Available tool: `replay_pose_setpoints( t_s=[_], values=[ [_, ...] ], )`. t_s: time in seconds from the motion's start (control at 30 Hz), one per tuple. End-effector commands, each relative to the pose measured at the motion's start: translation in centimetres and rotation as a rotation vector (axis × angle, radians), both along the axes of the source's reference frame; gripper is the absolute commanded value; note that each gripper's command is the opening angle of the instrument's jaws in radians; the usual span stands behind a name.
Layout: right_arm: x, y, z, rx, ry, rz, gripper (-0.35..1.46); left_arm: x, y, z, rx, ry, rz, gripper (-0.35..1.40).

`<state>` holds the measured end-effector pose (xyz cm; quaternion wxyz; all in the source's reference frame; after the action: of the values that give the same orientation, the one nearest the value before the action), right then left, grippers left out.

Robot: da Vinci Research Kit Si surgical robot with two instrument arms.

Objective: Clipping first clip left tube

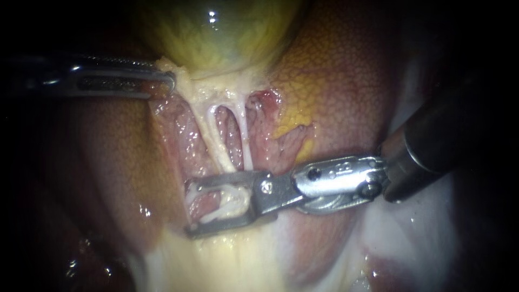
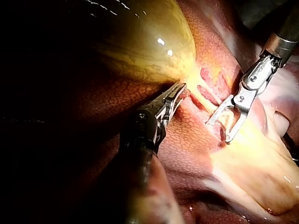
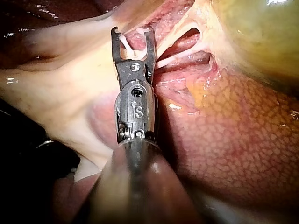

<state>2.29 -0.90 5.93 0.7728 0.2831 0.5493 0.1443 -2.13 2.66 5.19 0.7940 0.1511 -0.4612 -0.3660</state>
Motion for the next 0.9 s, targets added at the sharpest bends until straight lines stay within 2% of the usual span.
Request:
replay_pose_setpoints(
  t_s=[0.03,0.27,0.37,0.5,0.67,0.9],
  values=[
    [0.00,0.00,-0.02,0.001,0.000,0.002,0.36,0.00,0.00,0.00,0.000,0.000,0.000,-0.35],
    [-0.12,0.07,-0.40,0.022,0.018,0.002,0.36,0.00,0.00,0.00,0.000,0.000,0.000,-0.35],
    [-0.22,0.17,-0.60,0.038,0.034,0.004,0.36,0.00,0.01,0.00,0.000,0.000,0.000,-0.35],
    [-0.34,0.32,-0.75,0.051,0.056,0.023,0.36,0.00,0.01,0.01,0.000,-0.001,0.000,-0.35],
    [-0.47,0.43,-0.75,0.057,0.067,0.029,0.36,0.00,0.01,0.01,0.000,0.000,0.000,-0.35],
    [-0.56,0.50,-0.54,0.056,0.068,0.028,0.36,0.00,0.01,0.01,0.000,0.000,0.000,-0.35]
  ],
)
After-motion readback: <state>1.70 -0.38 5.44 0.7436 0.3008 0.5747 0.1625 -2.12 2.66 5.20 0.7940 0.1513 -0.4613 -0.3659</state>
